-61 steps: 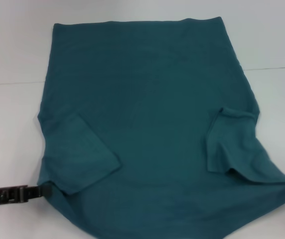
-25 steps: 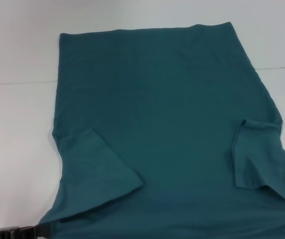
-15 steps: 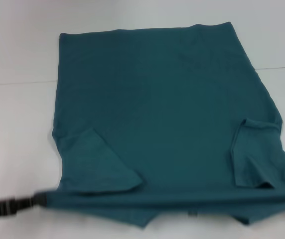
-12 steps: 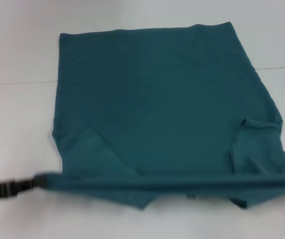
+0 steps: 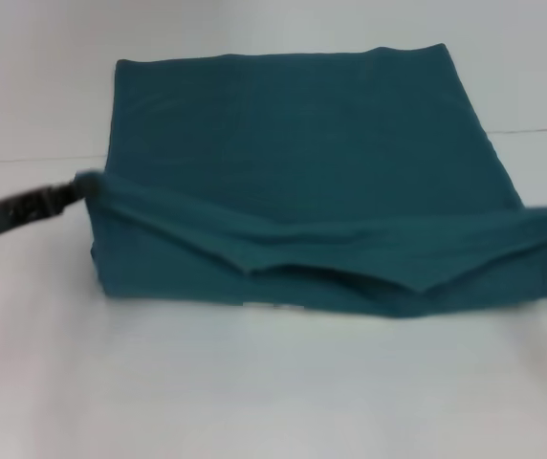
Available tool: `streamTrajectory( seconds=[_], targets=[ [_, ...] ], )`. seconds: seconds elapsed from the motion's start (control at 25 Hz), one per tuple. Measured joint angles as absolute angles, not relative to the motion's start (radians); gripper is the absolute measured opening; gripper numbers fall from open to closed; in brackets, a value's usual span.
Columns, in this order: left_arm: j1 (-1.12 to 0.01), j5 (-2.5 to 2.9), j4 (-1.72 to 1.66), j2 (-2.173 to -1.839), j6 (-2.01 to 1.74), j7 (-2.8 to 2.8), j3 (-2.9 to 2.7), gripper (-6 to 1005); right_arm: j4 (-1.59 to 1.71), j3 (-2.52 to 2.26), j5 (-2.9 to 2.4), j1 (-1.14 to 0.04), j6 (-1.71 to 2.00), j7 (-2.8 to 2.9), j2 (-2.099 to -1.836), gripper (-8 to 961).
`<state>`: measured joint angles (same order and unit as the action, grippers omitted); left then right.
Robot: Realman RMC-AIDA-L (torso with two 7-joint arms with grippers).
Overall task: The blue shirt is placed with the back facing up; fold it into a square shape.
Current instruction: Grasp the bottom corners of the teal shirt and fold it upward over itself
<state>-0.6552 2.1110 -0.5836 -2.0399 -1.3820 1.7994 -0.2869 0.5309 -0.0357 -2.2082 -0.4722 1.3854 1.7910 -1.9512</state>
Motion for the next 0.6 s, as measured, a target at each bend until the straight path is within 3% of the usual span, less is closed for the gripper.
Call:
streamTrajectory(
  seconds=[0.36, 0.6],
  targets=[
    [-0.771, 1.977, -0.438, -2.066, -1.127, 1.587, -0.288, 17, 0.518, -0.056, -2.148, -0.619, 1.143, 1.701, -2.004, 39],
    [-0.816, 1.891, -0.409, -2.088, -1.007, 1.470, -0.289, 17, 0.506, -0.100, -2.126, -0.694, 0.982, 1.664, -2.019, 40]
  ],
)
